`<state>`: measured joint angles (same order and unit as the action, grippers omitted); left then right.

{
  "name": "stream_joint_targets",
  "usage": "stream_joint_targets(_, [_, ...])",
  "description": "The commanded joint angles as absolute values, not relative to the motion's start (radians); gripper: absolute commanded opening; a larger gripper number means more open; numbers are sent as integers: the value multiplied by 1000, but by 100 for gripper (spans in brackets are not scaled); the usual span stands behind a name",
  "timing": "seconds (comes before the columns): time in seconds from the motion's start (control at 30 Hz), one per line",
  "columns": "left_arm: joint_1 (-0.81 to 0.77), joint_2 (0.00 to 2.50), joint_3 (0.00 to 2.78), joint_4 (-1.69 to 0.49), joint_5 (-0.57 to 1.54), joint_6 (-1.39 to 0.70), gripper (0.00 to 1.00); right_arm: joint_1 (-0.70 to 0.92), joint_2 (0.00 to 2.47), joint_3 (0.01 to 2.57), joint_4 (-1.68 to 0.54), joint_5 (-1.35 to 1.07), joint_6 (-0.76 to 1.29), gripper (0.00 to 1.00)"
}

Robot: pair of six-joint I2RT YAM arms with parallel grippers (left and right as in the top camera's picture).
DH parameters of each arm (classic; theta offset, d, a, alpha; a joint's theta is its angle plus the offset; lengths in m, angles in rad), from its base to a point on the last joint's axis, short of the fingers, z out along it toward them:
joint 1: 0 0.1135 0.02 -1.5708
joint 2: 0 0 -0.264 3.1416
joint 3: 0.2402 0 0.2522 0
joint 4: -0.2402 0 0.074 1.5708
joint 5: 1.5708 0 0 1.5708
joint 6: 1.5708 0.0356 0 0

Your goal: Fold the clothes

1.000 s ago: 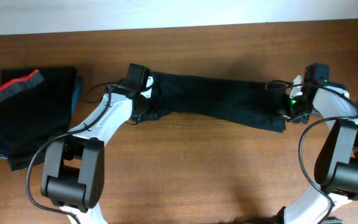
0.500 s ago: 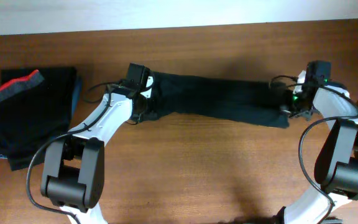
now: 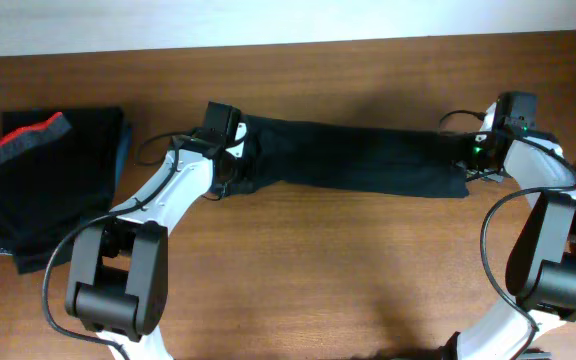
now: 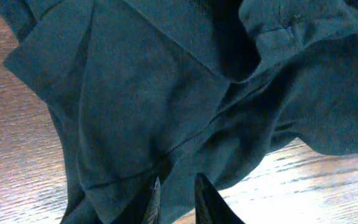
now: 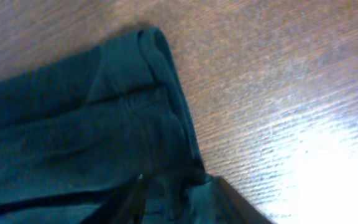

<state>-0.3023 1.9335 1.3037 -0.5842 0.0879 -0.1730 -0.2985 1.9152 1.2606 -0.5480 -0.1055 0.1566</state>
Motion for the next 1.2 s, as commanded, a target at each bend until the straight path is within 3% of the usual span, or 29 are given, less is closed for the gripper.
stream_joint_targets(0.0, [-299,1909,1314,-585,77,-164,19,-307,1922,1282,-543,-93,176,48])
stream_joint_targets(0.37, [-299,1909,1314,-585,56,-164,20,-347,1922,1278,-648,-233,194,54])
stream_joint_targets(0.47, [-298,1909,1314,-581,47,-164,29,-348,1922,1277,-646,-233,200,54])
stream_joint_targets(0.63, [-298,1909,1314,-573,-1,-164,35,-347,1922,1275,-647,-233,201,59])
stream_joint_targets(1.17, [-299,1909,1314,-569,-1,-164,35,-347,2074,1255,-502,-284,223,62])
